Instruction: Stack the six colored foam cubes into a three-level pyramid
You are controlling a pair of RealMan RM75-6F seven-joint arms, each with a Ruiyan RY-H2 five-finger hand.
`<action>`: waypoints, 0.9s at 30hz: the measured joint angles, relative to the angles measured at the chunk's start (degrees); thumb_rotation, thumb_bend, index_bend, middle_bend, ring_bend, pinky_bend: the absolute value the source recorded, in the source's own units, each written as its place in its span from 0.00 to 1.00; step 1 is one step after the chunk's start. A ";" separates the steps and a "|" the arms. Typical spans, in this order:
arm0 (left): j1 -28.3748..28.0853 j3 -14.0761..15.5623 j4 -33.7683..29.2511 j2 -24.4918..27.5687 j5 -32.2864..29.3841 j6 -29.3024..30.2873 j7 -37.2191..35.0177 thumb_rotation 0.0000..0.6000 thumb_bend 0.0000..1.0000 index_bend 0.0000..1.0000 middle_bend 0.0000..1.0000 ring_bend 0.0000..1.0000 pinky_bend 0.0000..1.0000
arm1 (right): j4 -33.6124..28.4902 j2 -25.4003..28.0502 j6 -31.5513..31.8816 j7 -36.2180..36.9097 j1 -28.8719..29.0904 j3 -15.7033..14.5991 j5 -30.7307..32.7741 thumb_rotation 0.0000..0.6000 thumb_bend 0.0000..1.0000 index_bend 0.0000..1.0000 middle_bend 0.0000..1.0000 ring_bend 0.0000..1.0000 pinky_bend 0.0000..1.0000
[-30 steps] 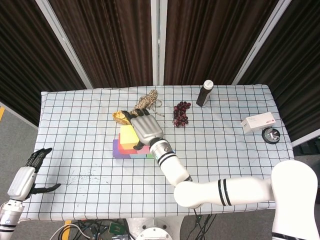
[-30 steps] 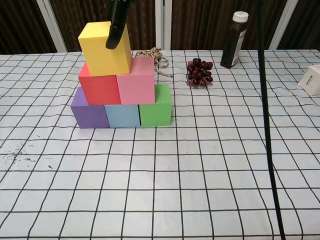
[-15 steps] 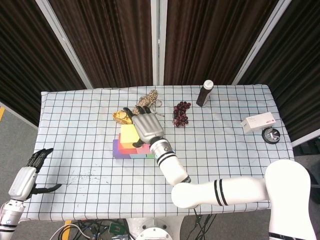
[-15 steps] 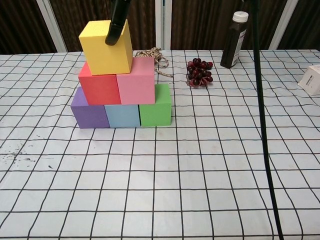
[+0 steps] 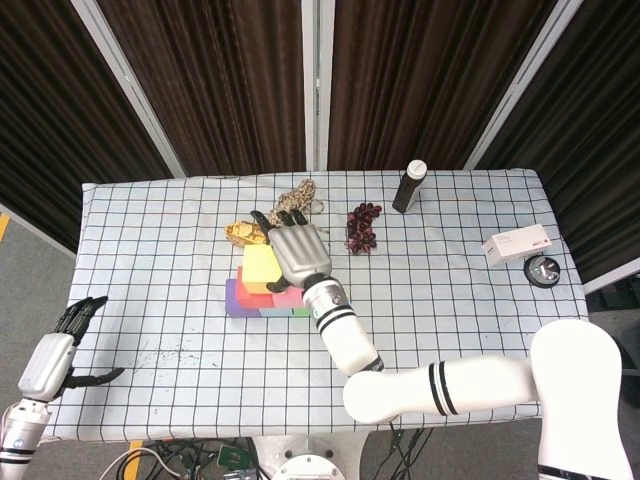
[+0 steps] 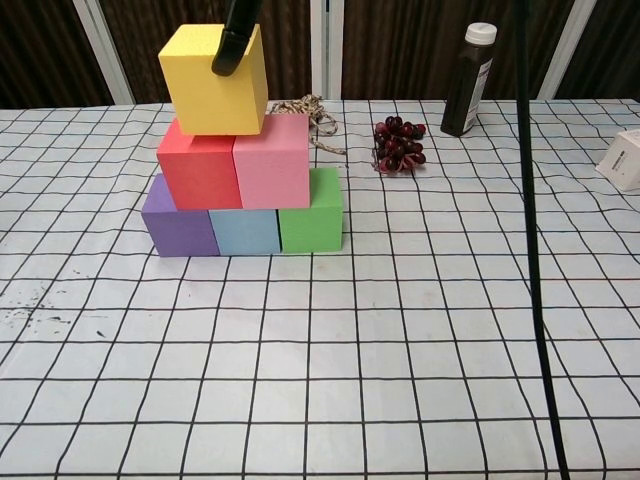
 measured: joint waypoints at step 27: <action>-0.09 0.16 0.31 -0.09 -0.02 -0.18 -0.20 1.00 0.00 0.03 0.08 0.00 0.00 | 0.95 -1.95 1.29 -1.46 1.39 0.38 1.58 1.00 0.12 0.00 0.45 0.08 0.00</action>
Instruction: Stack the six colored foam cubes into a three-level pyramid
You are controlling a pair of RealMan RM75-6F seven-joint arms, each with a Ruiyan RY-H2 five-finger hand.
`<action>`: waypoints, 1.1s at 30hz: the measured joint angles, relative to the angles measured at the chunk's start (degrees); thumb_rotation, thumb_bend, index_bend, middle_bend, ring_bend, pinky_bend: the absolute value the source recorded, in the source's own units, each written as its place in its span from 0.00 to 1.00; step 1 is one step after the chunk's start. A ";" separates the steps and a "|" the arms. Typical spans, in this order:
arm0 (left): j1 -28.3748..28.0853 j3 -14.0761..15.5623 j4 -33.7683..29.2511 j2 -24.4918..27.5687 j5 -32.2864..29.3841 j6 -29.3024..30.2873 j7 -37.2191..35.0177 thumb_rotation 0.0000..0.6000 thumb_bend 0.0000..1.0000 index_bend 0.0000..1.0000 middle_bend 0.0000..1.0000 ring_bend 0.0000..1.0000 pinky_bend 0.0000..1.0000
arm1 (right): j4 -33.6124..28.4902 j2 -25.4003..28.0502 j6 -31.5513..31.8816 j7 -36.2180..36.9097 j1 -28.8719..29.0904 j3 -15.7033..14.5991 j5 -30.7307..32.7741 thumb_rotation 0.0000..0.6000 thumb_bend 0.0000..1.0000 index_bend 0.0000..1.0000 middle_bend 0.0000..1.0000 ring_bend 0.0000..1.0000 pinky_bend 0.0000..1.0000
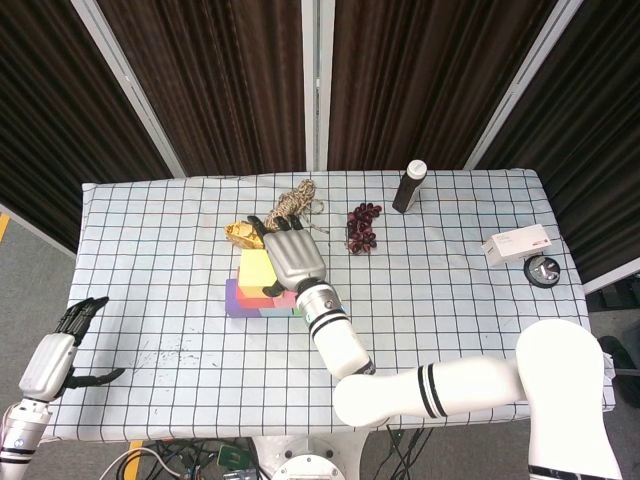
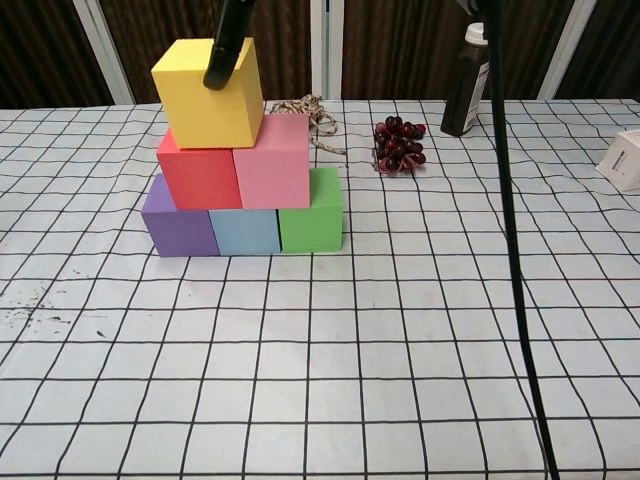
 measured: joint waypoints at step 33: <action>-0.31 0.02 -0.38 0.02 0.09 -0.21 0.19 1.00 0.00 0.03 0.08 0.00 0.00 | 0.91 -0.58 -0.46 -0.65 0.01 0.34 0.01 1.00 0.13 0.00 0.46 0.08 0.00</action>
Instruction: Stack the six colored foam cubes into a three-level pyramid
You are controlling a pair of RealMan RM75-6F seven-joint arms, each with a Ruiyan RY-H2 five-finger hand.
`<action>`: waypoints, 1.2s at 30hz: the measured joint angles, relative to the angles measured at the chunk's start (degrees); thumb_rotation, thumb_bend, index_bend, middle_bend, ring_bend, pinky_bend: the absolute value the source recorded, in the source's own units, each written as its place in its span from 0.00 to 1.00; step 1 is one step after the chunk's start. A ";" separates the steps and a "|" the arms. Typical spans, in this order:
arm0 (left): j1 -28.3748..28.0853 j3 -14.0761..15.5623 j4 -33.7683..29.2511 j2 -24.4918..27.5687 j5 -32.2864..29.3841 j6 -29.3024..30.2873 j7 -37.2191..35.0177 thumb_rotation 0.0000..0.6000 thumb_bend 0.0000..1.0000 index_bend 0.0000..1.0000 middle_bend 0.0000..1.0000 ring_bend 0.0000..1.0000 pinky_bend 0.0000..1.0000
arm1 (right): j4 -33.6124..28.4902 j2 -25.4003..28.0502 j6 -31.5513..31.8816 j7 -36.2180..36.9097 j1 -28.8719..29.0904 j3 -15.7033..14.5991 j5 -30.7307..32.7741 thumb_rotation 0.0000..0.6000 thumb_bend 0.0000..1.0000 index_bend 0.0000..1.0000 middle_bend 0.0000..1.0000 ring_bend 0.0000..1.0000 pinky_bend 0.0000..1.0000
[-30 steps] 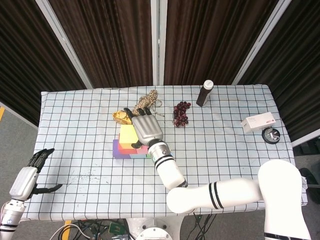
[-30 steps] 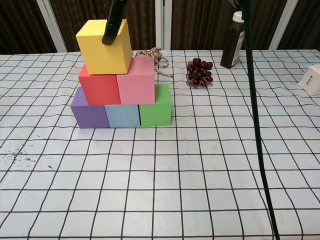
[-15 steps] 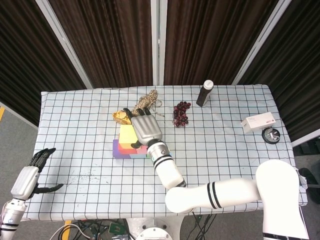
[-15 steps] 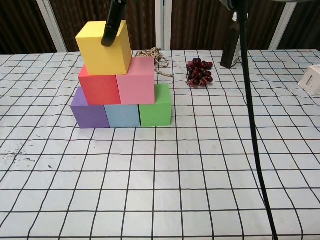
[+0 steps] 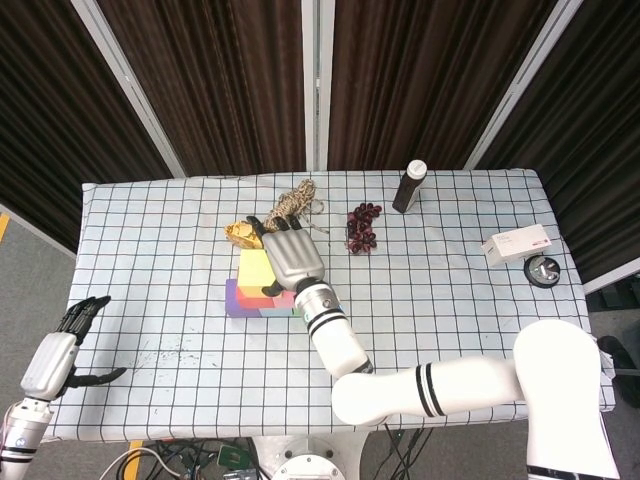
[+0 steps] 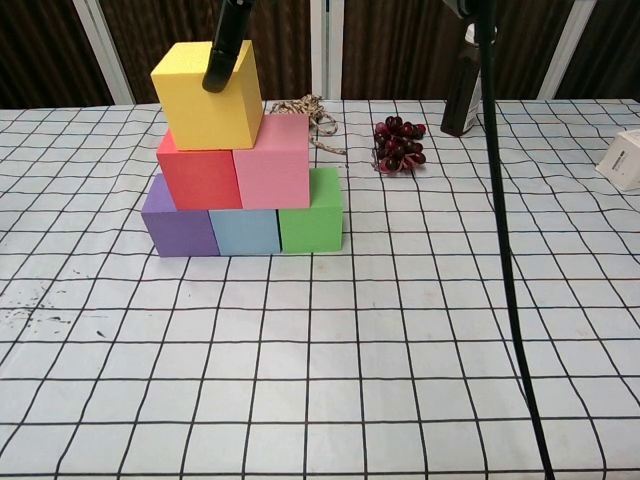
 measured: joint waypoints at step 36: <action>-0.11 -0.01 0.16 -0.13 -0.10 -0.07 0.09 1.00 0.00 0.03 0.08 0.00 0.00 | 0.98 0.10 -2.13 -0.40 0.01 -0.87 0.86 1.00 0.14 0.00 0.46 0.08 0.00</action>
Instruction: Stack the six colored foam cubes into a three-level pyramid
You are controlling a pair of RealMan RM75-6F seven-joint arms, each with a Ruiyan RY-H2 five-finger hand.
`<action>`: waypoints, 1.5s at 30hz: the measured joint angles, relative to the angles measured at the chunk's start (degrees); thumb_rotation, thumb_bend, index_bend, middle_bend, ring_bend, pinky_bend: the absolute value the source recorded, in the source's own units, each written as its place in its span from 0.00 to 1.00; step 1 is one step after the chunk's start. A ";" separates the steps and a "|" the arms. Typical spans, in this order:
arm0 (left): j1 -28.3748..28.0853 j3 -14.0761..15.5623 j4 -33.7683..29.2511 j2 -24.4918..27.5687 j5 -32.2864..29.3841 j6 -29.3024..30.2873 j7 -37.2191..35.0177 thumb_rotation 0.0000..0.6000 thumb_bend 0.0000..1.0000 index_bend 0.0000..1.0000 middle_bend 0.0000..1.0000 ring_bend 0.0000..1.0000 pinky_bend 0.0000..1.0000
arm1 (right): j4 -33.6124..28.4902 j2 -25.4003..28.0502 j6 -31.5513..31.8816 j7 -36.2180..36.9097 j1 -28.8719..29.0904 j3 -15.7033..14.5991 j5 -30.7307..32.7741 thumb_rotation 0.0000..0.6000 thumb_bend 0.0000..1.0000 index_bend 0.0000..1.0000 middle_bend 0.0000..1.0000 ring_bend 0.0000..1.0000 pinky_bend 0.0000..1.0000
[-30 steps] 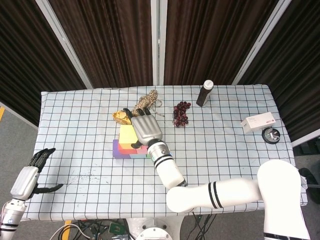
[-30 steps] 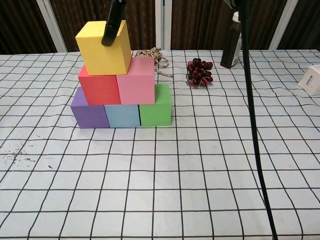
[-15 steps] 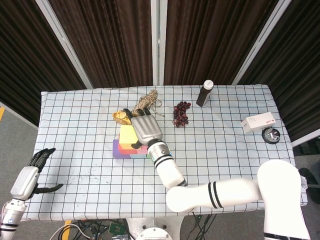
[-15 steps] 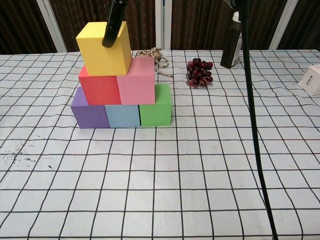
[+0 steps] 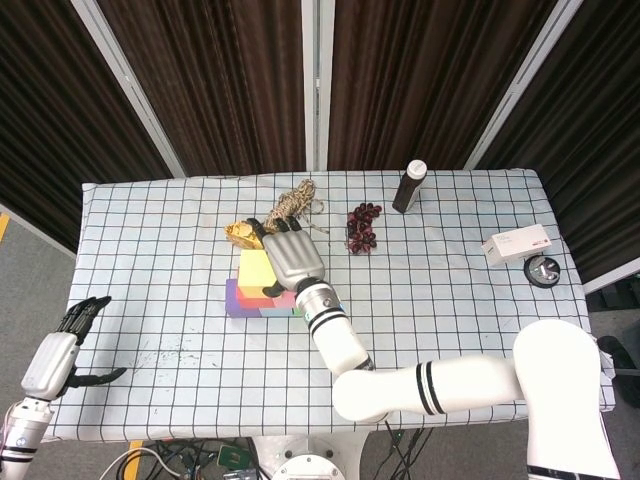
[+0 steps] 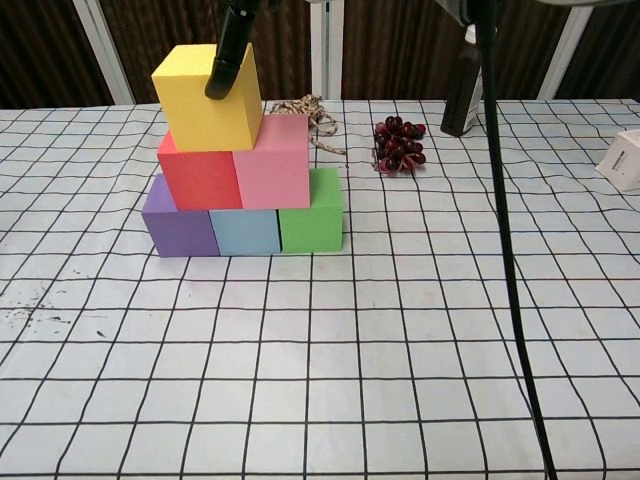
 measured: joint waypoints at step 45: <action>0.68 -0.76 -0.01 0.11 -0.78 1.47 1.17 1.00 0.00 0.03 0.08 0.00 0.00 | -5.64 13.00 -5.70 10.15 -13.05 -9.71 -11.31 1.00 0.01 0.00 0.02 0.00 0.00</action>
